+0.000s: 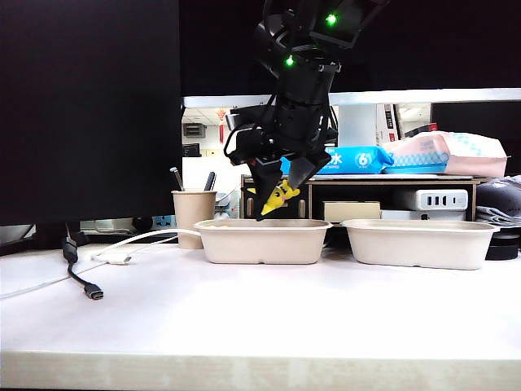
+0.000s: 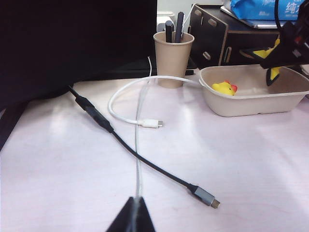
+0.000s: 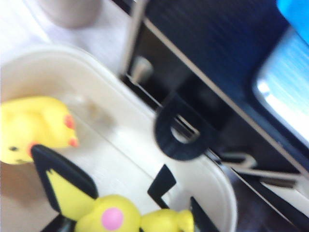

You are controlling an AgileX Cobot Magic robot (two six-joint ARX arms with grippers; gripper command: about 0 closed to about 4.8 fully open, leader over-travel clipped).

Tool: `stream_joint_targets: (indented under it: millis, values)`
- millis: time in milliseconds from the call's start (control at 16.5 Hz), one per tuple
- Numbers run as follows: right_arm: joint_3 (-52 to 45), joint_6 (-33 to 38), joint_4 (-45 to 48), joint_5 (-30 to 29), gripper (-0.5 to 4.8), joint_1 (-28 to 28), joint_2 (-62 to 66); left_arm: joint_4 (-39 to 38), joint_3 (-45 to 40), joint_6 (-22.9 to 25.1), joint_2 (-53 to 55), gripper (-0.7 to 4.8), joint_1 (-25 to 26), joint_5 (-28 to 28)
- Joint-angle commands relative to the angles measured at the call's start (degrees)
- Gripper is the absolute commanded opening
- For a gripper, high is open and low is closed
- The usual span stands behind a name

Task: Put the dolls with similar colors into the same paper box, while dolls with different colors go into separate paper boxes.

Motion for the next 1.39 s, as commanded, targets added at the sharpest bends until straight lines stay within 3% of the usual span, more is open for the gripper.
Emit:
stream_joint_targets:
  millis: [61,182,242,303,484,545,666,969,1211,1393]
  values:
    - [0.42,0.5,0.57,0.66,2.89,0.07,-0.22,0.74,0.04,0.04,0.04,-0.05,0.11,0.2]
    - [0.42,0.52,0.57,0.7,3.13,0.09,-0.22,0.74,0.04,0.04,0.04,-0.05,0.11,0.2]
    - [0.42,0.68,0.57,0.7,3.75,0.07,-0.22,0.74,0.04,0.04,0.04,-0.05,0.11,0.2]
    - [0.42,0.74,0.57,0.98,4.0,0.07,-0.22,0.74,0.04,0.04,0.04,-0.05,0.11,0.2]
    - [0.44,1.11,0.55,1.9,3.95,0.09,-0.37,0.74,0.04,0.04,0.04,-0.05,0.11,0.2]
    - [0.44,1.77,0.24,1.88,3.24,0.17,-0.9,0.74,0.04,0.04,0.04,-0.05,0.11,0.2]
    - [0.44,1.99,-1.05,1.62,-0.12,0.42,-2.93,0.74,0.04,0.04,-0.02,-0.05,0.11,0.2]
    - [0.09,4.13,-12.35,1.77,-0.02,3.54,-9.86,0.72,0.04,0.07,-0.66,-0.05,0.09,0.17]
    - [-11.41,7.1,-4.11,8.66,-0.02,9.6,-21.9,0.96,0.07,0.04,-2.67,-0.05,0.09,0.2]
    - [-20.9,9.64,-1.16,9.38,-0.02,10.69,-32.02,0.81,0.07,0.04,-2.67,-0.05,1.03,0.63]
